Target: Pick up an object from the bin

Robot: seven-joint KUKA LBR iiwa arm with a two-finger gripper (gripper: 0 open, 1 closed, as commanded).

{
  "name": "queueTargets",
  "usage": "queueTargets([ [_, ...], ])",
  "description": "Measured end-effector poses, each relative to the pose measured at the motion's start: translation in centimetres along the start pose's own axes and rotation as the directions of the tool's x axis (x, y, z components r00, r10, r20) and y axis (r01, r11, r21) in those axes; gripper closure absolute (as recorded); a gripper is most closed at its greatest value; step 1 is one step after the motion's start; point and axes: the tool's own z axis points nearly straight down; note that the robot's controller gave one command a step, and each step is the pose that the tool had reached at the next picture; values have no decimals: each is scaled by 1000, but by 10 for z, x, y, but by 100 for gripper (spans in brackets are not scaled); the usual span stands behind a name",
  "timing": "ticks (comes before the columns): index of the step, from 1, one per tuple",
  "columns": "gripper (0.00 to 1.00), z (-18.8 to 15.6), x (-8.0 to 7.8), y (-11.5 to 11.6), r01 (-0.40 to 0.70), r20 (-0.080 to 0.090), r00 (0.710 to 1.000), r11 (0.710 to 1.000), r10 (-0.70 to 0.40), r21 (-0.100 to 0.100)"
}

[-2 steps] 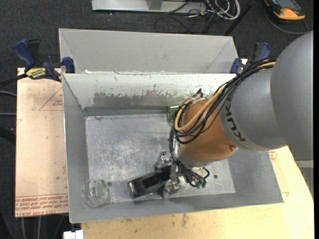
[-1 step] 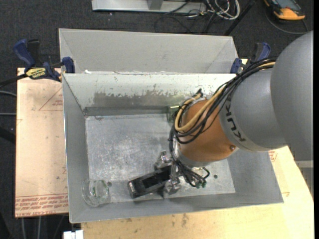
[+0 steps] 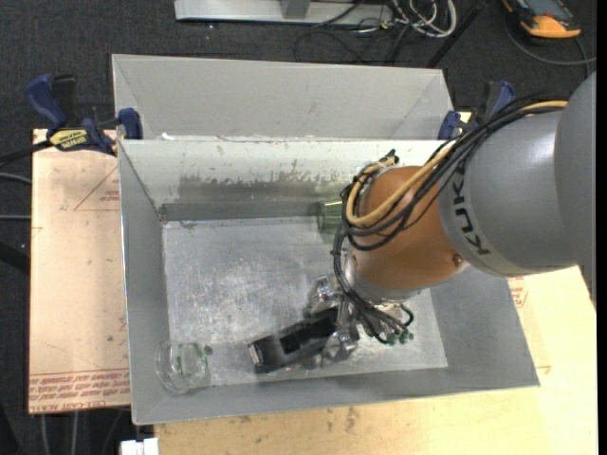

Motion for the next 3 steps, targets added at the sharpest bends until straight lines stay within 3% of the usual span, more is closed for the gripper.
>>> queueTargets([
  [1, 100, -24, 3, 9, -5, 4, 1000, 1000, 5, 1],
  [2, 100, -72, 4, 4, -19, -4, 1000, 1000, 19, 0],
  [3, 100, -107, 1, 3, -17, 9, 1000, 1000, 17, 2],
])
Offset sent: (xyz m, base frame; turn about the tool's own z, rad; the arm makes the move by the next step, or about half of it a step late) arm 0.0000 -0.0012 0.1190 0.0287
